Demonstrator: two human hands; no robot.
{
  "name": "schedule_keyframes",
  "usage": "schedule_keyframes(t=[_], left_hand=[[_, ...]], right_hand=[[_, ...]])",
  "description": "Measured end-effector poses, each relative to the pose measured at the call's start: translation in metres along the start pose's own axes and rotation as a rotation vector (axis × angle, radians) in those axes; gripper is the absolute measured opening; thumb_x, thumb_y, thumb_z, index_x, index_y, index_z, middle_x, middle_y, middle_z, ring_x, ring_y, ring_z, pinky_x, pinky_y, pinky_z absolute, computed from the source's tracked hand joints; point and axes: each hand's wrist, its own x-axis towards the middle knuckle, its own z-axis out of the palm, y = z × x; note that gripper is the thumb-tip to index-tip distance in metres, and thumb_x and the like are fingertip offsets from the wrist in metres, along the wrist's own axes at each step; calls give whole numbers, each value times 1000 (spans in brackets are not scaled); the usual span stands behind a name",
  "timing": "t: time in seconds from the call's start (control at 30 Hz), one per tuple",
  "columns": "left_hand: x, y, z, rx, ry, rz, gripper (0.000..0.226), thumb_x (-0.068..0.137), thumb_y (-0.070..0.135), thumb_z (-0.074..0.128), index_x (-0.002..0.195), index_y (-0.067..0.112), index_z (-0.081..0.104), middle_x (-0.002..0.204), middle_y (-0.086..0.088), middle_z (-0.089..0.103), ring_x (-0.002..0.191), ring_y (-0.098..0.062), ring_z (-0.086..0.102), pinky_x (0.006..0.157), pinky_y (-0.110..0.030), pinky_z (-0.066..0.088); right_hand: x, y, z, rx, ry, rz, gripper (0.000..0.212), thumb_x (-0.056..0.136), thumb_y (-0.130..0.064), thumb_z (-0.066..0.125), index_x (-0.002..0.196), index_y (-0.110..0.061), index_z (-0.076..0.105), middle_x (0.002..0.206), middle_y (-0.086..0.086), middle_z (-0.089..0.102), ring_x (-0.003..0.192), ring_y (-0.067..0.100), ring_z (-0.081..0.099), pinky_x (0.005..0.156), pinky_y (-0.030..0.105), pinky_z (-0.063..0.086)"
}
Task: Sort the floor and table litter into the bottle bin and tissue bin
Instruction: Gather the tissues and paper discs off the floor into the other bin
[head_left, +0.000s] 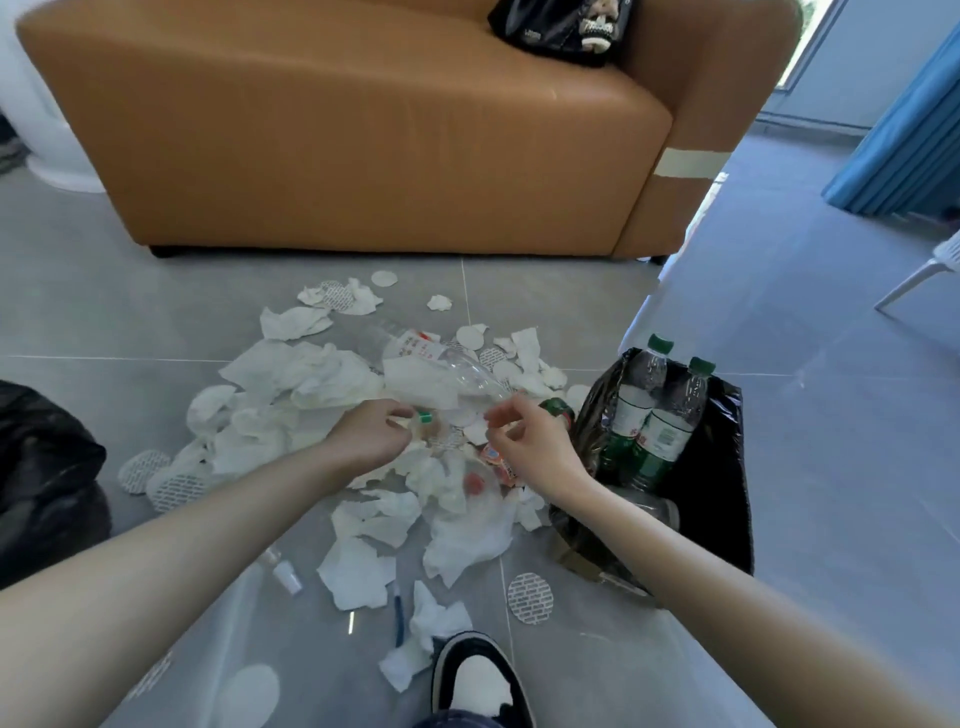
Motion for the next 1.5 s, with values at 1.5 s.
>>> schedule_keyframes(t=[1.5], left_hand=[[-36,-206,30,84,409,38,9,83,24,68,87,17,65,85,4,64,73,-11,54,62,-29,43]], right_hand=[[-61,94,164,-471,-546,-101,53,86,-26,65,133,-17,42,151,5,15,126,27,24,99,28,25]])
